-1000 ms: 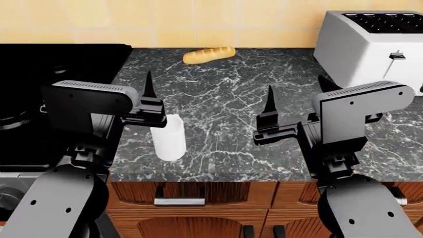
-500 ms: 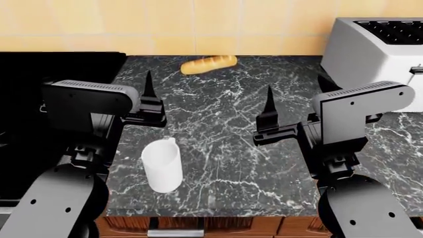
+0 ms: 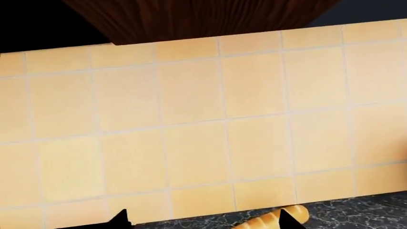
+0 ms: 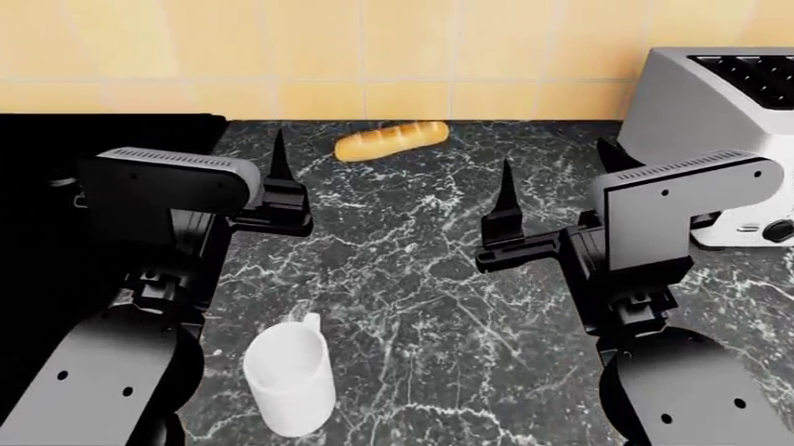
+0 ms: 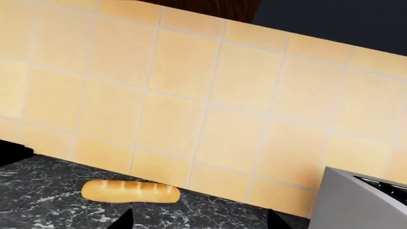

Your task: A wet mug is on the counter and needs to be dried. Pick it up and place it upside down in the open cabinet.

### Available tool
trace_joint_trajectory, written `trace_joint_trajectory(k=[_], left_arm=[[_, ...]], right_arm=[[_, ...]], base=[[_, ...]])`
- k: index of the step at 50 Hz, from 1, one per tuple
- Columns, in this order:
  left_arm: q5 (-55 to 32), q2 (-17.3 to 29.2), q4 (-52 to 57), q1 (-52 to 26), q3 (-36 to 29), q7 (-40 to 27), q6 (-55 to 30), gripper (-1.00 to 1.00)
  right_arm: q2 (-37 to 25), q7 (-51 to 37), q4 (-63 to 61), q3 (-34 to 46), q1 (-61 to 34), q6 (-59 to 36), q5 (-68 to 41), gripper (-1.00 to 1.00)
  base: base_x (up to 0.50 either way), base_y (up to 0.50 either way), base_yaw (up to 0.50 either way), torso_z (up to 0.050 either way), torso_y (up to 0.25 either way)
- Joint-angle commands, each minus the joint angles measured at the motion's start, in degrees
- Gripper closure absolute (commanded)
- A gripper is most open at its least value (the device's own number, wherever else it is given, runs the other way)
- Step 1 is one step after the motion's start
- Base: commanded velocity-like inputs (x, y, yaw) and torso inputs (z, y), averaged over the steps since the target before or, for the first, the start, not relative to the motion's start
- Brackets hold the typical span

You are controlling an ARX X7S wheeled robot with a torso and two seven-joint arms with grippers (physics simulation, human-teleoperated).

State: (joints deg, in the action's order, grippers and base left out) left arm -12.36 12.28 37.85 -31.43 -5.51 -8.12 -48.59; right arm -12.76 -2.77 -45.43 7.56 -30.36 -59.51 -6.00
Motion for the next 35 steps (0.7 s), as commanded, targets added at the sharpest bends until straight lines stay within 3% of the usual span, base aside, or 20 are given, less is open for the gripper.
trace_joint_trajectory(k=[1, 15, 25, 27, 31, 33, 35], left_arm=[[-0.3, 0.3, -0.3, 0.3, 0.0, -0.3, 0.6, -1.0], [-0.8, 0.8, -0.2, 0.2, 0.2, -0.6, 0.6, -1.0], [-1.0, 1.1, -0.6, -0.4, 0.3, -0.8, 0.7, -1.0], [-1.0, 1.1, -0.4, -0.5, 0.2, -0.9, 0.4, -1.0], [-1.2, 1.3, -0.5, -0.6, 0.2, -1.0, 0.5, -1.0], [-1.2, 1.3, -0.4, -0.6, 0.1, -1.0, 0.5, -1.0], [-1.3, 1.4, -0.4, -0.6, 0.2, -1.0, 0.5, -1.0]], right_arm=[[-0.1, -0.3, 0.0, 0.2, -0.1, 0.0, -0.3, -1.0], [0.3, 0.8, -1.3, -0.5, -1.8, -3.3, -2.5, -1.0], [3.5, 7.0, -12.4, -7.9, -15.0, -30.4, -13.9, -1.0], [1.2, -1.9, -11.1, -11.8, -15.8, -30.5, -28.3, -1.0], [-4.8, -33.4, -4.1, -17.0, -20.9, -30.2, -62.6, -1.0], [-5.9, -38.8, -2.7, -16.0, -21.2, -29.0, -79.8, -1.0], [-6.3, -39.7, -2.3, -15.4, -20.7, -27.6, -86.8, -1.0]], base=[[0.08, 0.0, 0.0, 0.0, 0.0], [0.04, 0.0, 0.0, 0.0, 0.0], [0.0, 0.0, 0.0, 0.0, 0.0], [0.0, 0.0, 0.0, 0.0, 0.0], [0.0, 0.0, 0.0, 0.0, 0.0], [0.0, 0.0, 0.0, 0.0, 0.0], [0.0, 0.0, 0.0, 0.0, 0.0]])
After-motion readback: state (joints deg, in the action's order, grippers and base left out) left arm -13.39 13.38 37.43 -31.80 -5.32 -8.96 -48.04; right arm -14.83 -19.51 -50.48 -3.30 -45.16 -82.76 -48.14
